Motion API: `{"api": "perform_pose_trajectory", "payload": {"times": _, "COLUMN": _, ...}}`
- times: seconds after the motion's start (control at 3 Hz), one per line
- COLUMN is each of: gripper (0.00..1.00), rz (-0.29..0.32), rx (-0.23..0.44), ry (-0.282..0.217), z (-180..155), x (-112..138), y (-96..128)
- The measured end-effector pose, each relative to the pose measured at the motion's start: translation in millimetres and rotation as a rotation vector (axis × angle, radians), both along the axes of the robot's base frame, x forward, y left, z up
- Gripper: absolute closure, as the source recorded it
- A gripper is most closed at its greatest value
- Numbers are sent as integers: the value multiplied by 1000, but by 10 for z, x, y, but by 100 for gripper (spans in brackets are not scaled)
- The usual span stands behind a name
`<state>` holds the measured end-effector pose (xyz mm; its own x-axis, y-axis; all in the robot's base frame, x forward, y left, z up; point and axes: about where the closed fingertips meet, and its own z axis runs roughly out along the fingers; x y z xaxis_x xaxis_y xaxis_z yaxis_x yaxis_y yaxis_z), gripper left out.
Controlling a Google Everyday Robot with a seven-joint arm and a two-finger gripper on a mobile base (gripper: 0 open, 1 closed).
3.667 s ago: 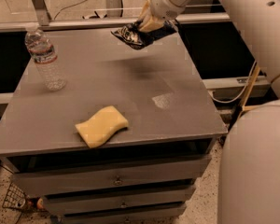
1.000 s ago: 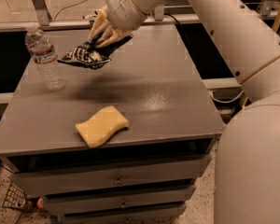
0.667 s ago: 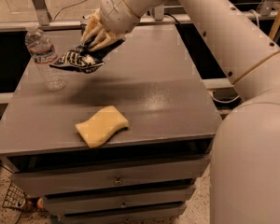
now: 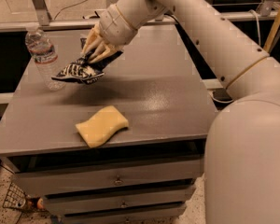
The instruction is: Move blue chip bag near water bottle
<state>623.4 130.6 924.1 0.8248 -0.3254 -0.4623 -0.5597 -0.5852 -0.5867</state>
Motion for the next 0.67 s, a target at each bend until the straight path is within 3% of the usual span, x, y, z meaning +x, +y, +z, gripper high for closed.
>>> {"api": "perform_pose_trajectory", "payload": {"times": 0.67, "gripper": 98, "rz": 26, "rx": 17, "ry": 49, "z": -308, "x": -21, "y": 86}}
